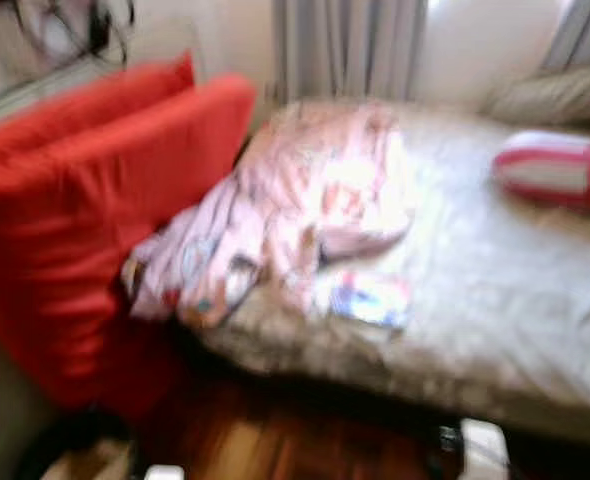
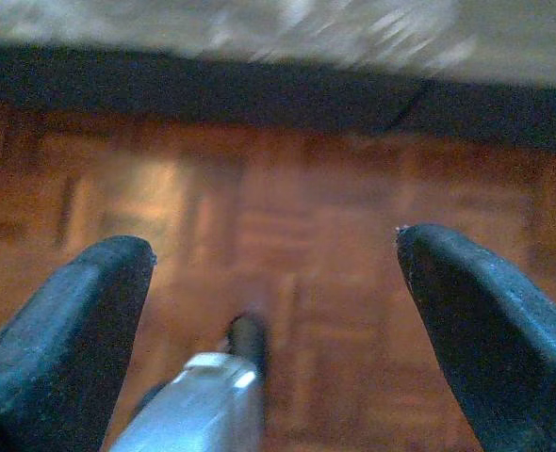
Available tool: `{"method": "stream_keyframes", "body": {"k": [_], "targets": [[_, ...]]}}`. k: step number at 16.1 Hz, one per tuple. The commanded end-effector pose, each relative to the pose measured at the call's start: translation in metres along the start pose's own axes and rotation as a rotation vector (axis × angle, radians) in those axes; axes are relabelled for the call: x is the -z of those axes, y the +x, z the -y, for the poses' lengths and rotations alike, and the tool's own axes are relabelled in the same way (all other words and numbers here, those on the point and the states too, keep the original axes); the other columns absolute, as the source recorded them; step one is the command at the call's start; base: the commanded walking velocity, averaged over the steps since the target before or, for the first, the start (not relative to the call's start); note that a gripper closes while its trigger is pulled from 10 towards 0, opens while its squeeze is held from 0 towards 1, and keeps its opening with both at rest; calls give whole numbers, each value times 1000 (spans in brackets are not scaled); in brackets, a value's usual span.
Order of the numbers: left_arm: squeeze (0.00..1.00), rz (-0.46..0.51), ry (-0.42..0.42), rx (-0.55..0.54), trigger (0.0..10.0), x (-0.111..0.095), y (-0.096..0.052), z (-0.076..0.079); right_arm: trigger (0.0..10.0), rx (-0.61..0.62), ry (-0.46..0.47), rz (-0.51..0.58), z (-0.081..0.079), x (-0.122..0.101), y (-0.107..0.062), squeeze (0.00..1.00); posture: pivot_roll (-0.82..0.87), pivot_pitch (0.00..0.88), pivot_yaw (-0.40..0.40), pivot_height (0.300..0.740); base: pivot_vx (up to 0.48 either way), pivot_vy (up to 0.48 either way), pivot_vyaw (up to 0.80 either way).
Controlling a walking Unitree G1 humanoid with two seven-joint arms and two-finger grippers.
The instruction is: Clean up the room
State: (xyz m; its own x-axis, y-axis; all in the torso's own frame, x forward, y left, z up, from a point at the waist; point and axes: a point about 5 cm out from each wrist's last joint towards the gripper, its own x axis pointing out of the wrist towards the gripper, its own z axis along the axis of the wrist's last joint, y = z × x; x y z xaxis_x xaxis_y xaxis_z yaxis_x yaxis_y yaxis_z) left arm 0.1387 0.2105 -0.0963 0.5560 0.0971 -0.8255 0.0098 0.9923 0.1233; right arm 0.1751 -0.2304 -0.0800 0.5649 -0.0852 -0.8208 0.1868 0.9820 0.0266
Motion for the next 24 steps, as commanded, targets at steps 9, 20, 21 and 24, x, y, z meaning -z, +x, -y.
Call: {"method": "stream_keyframes", "body": {"k": [9,20,21,24], "targets": [[0,-34,-22,-36,10000,11,-4,-20,10000,-22,-18,9,-7,-2,1,0,66,0,30,740,0,-368,0],[0,-39,-32,-45,10000,11,-5,-25,10000,-11,-5,15,-6,-5,2,0,56,0,33,740,0,-366,0],[0,-43,-33,-45,10000,13,-6,-26,10000,-9,-3,17,-6,-5,2,0,50,0,37,740,0,-368,0],[0,-40,-21,-37,10000,7,-3,-24,10000,0,11,23,-6,-7,2,0,18,0,59,740,0,-368,0]]}}
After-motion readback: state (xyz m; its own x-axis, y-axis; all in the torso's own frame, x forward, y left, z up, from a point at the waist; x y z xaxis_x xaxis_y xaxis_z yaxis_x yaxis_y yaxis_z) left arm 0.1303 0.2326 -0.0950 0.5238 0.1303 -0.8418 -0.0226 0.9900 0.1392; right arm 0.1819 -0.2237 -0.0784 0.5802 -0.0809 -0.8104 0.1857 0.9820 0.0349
